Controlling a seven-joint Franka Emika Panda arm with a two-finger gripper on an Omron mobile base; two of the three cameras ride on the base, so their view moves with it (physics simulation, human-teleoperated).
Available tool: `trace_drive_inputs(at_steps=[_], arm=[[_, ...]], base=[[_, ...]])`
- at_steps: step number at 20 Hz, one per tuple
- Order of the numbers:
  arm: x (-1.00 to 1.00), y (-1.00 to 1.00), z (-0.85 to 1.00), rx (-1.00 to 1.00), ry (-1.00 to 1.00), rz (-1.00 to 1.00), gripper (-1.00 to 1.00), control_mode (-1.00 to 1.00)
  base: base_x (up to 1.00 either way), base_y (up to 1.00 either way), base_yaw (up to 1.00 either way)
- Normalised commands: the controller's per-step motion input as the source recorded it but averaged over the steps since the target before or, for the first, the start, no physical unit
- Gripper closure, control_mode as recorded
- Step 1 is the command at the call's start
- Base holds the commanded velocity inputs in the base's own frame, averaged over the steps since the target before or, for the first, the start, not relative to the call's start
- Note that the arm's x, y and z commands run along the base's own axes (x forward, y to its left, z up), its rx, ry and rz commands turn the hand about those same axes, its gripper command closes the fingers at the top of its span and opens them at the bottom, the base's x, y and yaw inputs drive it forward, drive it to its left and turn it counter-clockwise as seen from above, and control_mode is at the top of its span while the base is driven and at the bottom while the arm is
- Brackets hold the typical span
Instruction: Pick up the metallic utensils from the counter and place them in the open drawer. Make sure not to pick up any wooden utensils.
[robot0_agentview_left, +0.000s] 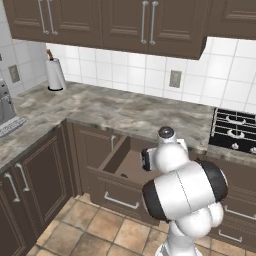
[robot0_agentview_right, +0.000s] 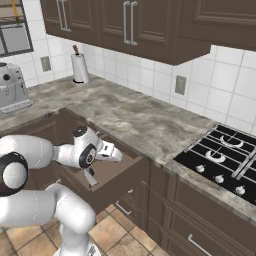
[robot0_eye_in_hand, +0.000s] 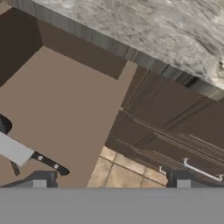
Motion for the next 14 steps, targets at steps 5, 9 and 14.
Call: trace_drive_inputs(at_steps=[5, 9, 14], arm=[[-0.46, 0.11, 1.00, 0.15, 0.09, -0.50, -1.00, -1.00], [-0.56, 0.15, 0.97, 0.25, 0.19, -0.40, -1.00, -1.00], [-0.69, 0.16, 0.55, 0.14, 0.24, -0.33, -1.00, -1.00]], base=[[0.00, 0.00, 0.00], [0.00, 0.00, 0.00], [0.00, 0.00, 0.00]])
